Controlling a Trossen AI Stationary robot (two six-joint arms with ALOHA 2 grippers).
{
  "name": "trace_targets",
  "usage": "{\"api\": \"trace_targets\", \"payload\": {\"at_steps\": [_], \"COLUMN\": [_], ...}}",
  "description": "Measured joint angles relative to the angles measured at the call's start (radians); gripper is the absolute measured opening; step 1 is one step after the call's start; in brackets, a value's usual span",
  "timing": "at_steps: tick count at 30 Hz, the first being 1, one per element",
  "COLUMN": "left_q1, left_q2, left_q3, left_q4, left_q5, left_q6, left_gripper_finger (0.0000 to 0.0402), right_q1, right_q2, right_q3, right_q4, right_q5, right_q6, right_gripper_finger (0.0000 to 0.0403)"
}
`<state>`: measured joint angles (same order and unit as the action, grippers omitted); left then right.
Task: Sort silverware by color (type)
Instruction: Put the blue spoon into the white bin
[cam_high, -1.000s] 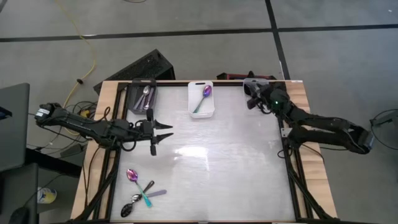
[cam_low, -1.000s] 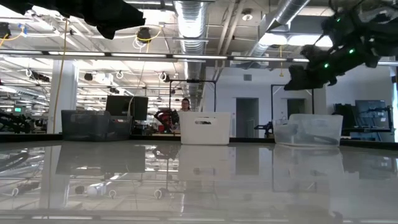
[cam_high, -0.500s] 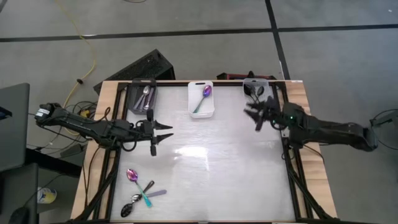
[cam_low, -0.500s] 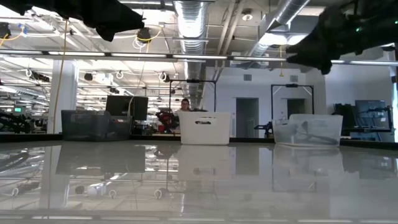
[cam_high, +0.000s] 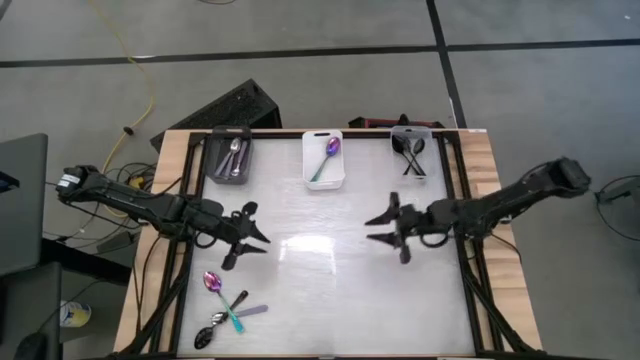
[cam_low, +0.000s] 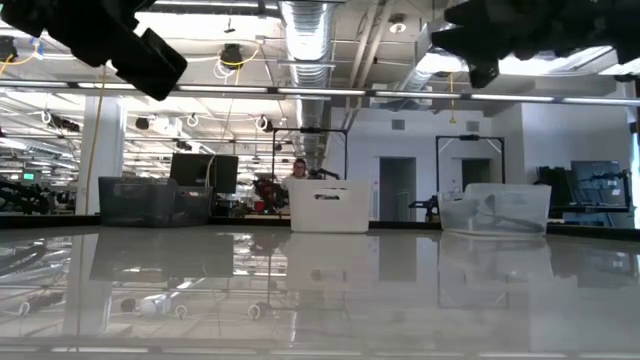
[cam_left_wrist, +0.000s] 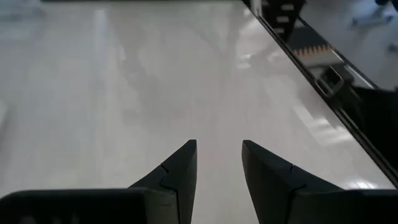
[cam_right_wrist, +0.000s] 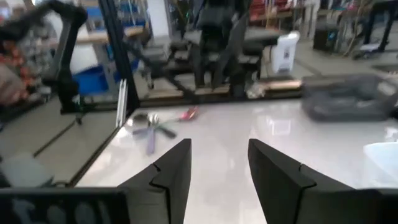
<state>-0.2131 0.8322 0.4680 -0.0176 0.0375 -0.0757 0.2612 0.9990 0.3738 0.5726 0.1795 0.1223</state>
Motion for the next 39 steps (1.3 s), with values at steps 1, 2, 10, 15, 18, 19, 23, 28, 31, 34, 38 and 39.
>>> {"api": "trace_targets", "payload": {"at_steps": [1,2,10,15,18,19,23,28,31,34,38,39], "left_q1": [0.0,0.0,-0.011,-0.12,-0.194,-0.218,-0.31,-0.442,-0.512,-0.572,-0.635,-0.648], "left_q2": [0.0,0.003,0.086,0.18,0.242,0.261,0.326,0.38,0.403,0.422,0.444,0.45], "left_q3": [0.013,0.03,0.19,0.192,0.192,0.192,0.192,0.192,0.192,0.192,0.192,0.192], "left_q4": [-0.031,-0.073,-0.463,-0.569,-0.567,-0.563,-0.559,-0.56,-0.55,-0.544,-0.542,-0.542], "left_q5": [0.016,0.032,0.174,0.21,0.192,0.191,0.188,0.118,0.06,0.005,-0.032,-0.036], "left_q6": [-0.001,-0.003,-0.052,-0.13,-0.206,-0.234,-0.359,-0.464,-0.487,-0.497,-0.555,-0.57], "left_gripper_finger": [0.0113,0.0113,0.0113,0.0113,0.0113,0.0113,0.0113,0.0113,0.011,0.01,0.0085,0.0083], "right_q1": [0.014,0.028,0.094,0.097,0.097,0.097,0.097,0.099,0.106,0.107,0.106,0.106], "right_q2": [0.047,0.094,0.407,0.521,0.549,0.555,0.561,0.561,0.561,0.561,0.561,0.561], "right_q3": [0.024,0.048,0.245,0.326,0.359,0.365,0.37,0.37,0.37,0.37,0.37,0.37], "right_q4": [0.0,-0.003,-0.005,-0.015,-0.039,-0.049,-0.052,-0.056,-0.056,-0.055,-0.056,-0.056], "right_q5": [0.002,0.002,0.003,0.003,0.003,0.003,0.003,0.003,0.003,0.003,0.003,0.003], "right_q6": [0.0,0.0,-0.089,-0.131,-0.131,-0.132,-0.131,-0.129,-0.106,-0.074,-0.046,-0.037], "right_gripper_finger": [0.018,0.018,0.0179,0.0179,0.0179,0.0179,0.0179,0.0179,0.0179,0.0179,0.0179,0.0179]}}
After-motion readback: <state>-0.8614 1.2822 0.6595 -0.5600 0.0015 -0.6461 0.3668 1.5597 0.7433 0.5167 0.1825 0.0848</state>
